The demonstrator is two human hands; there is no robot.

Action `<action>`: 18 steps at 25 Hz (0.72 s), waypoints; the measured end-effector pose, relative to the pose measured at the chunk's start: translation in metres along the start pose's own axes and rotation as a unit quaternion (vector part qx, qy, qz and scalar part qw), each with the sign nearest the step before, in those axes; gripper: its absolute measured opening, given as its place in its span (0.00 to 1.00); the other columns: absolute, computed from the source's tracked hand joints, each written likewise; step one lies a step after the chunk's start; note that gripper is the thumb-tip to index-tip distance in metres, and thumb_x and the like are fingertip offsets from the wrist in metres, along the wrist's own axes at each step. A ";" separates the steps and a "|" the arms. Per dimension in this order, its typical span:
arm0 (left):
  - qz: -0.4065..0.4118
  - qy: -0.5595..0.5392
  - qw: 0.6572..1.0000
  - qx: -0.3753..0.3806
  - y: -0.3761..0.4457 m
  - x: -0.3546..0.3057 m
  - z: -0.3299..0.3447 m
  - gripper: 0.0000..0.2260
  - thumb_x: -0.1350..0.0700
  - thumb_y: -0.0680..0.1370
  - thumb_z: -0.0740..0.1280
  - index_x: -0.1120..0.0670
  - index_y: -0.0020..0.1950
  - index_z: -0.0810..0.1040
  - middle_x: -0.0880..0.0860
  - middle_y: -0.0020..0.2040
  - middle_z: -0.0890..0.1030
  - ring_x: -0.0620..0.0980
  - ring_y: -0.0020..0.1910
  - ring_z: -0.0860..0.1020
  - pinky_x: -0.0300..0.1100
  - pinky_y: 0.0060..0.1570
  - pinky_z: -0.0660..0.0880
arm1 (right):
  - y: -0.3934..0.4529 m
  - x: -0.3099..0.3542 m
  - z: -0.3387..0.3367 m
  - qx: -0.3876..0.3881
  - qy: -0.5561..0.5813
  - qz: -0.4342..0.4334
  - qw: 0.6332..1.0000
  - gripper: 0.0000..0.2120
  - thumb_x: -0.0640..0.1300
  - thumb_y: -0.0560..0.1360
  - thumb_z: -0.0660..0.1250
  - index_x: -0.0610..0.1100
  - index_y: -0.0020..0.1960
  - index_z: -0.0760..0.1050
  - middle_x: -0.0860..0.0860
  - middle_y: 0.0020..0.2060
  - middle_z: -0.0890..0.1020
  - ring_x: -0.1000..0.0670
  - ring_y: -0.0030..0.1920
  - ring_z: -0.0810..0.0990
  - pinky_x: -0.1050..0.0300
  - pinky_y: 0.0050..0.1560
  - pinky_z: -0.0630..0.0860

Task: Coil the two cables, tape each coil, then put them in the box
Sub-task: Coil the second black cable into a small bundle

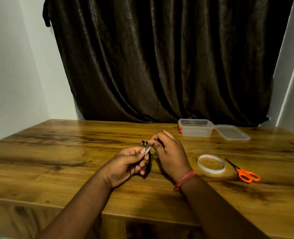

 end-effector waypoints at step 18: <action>0.142 -0.133 0.977 -0.084 0.002 -0.015 -0.011 0.16 0.50 0.66 0.80 0.60 0.44 0.84 0.61 0.47 0.85 0.52 0.43 0.85 0.45 0.49 0.81 | -0.013 0.002 0.021 0.139 -0.188 -0.016 0.972 0.10 0.46 0.80 0.56 0.49 0.58 0.73 0.50 0.51 0.81 0.46 0.47 0.80 0.48 0.44 0.77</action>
Point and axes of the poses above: each hand's wrist, its own y-axis towards the middle knuckle, its own z-axis out of the palm, x = y × z, the point moved 3 cm from there along y, towards the middle knuckle
